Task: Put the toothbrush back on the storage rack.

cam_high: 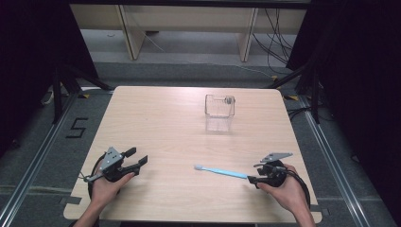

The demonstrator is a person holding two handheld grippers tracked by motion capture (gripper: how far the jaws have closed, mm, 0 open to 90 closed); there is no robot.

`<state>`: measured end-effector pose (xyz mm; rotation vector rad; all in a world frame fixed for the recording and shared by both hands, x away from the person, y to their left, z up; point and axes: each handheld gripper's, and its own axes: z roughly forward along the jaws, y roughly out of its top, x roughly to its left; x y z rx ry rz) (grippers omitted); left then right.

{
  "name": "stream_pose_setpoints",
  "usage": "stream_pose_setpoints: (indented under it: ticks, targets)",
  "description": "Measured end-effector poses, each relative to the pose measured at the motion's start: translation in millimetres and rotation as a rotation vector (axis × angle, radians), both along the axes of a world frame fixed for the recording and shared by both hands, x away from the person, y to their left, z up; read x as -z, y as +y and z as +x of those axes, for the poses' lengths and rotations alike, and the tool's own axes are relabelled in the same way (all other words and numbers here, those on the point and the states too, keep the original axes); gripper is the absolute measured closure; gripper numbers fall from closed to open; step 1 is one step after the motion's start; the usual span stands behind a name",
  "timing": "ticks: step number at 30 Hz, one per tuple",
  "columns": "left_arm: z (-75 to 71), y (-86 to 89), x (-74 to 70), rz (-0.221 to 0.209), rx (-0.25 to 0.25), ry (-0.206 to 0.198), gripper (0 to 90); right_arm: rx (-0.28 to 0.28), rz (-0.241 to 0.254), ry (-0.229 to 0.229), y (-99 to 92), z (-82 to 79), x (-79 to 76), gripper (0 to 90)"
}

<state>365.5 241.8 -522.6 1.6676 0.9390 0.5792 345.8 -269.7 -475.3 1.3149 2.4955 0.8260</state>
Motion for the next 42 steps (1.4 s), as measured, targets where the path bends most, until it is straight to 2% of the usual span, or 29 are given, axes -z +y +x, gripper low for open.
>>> stream_pose_setpoints:
  ticks: [2, 3, 4, 6, 9, 11, 14, 15, 17, 18, 19, 20, 21, 22, 27, 33, 36, 38, 39, 40, 41, 42]
  targets:
    - [0.1, -1.0, -0.1, 0.009, -0.001, 0.003, 36.1, 0.009, 0.01, 0.021, 1.1, -5.3, -0.5, 46.5]
    - [0.3, -1.6, -0.1, 0.012, -0.001, 0.003, 36.3, -0.029, -0.002, 0.004, -1.0, -5.2, 0.3, 47.1]
    - [0.9, -2.6, 0.4, 0.01, 0.001, -0.001, 36.4, -0.035, -0.008, 0.021, 0.1, -7.7, 0.3, 47.2]
    - [0.4, -3.0, -0.2, 0.028, -0.003, 0.004, 36.8, -0.107, -0.064, 0.008, -1.1, -8.1, 0.6, 47.3]
    - [-0.6, -4.4, -0.2, 0.039, 0.009, -0.004, 37.3, -0.158, -0.117, 0.026, 2.8, -12.3, -0.2, 48.1]
    - [-2.4, -5.0, -0.2, 0.049, 0.019, -0.023, 37.5, -0.224, -0.149, 0.025, 4.8, -11.8, -1.5, 48.4]
    - [-2.5, -6.2, 0.4, 0.047, 0.028, -0.038, 37.8, -0.252, -0.21, 0.068, 10.0, -10.1, -4.8, 48.5]
    - [-2.5, -6.3, -0.3, 0.062, 0.031, -0.023, 38.0, -0.291, -0.231, 0.063, 10.3, -6.6, -5.6, 48.5]
    - [-1.2, -6.4, 0.1, 0.056, 0.033, -0.019, 38.1, -0.288, -0.25, 0.097, 12.6, -4.4, -7.5, 48.5]
    - [-1.6, -5.9, -0.3, 0.059, 0.03, -0.014, 38.1, -0.314, -0.272, 0.1, 12.4, -1.0, -8.9, 48.5]
    - [-1.6, -5.9, -0.3, 0.059, 0.03, -0.014, 38.1, -0.314, -0.272, 0.1, 12.4, -1.0, -8.9, 48.5]
    - [-1.7, -5.9, -0.2, 0.056, 0.029, -0.015, 38.1, -0.312, -0.308, 0.135, 13.6, 1.6, -11.7, 48.5]
    - [-1.7, -5.8, -0.2, 0.056, 0.027, -0.016, 38.1, -0.346, -0.323, 0.129, 13.4, 5.7, -12.8, 48.3]
    - [-1.8, -6.0, -0.2, 0.057, 0.026, -0.017, 38.2, -0.354, -0.339, 0.154, 14.4, 7.7, -14.3, 48.3]
    - [-0.7, -7.0, -0.2, 0.063, 0.026, -0.009, 38.3, -0.422, -0.439, 0.209, 19.7, 22.7, -19.6, 46.1]
    - [-0.2, -6.3, 0.3, 0.049, 0.029, -0.013, 38.3, -0.49, -0.461, 0.232, 35.8, 36.8, -19.9, 45.9]
    - [-0.4, -6.8, 0.5, 0.048, 0.029, -0.016, 38.3, -0.511, -0.462, 0.227, 46.8, 42.9, -21.1, 46.5]
    - [-0.8, -6.9, 0.4, 0.048, 0.029, -0.016, 38.3, -0.558, -0.486, 0.212, 51.8, 49.6, -21.0, 46.7]
    - [-0.8, -7.0, 0.4, 0.048, 0.03, -0.016, 38.3, -0.535, -0.496, 0.238, 55.8, 49.8, -22.1, 47.0]
    - [-0.8, -7.2, 0.5, 0.048, 0.03, -0.016, 38.3, -0.561, -0.494, 0.229, 57.6, 53.2, -21.9, 47.3]
    - [-0.8, -7.2, 0.4, 0.052, 0.031, -0.015, 38.3, -0.541, -0.499, 0.239, 61.0, 53.4, -23.1, 47.6]
    - [-0.9, -7.6, 0.4, 0.051, 0.032, -0.015, 38.3, -0.568, -0.507, 0.229, 64.0, 56.1, -23.5, 47.9]
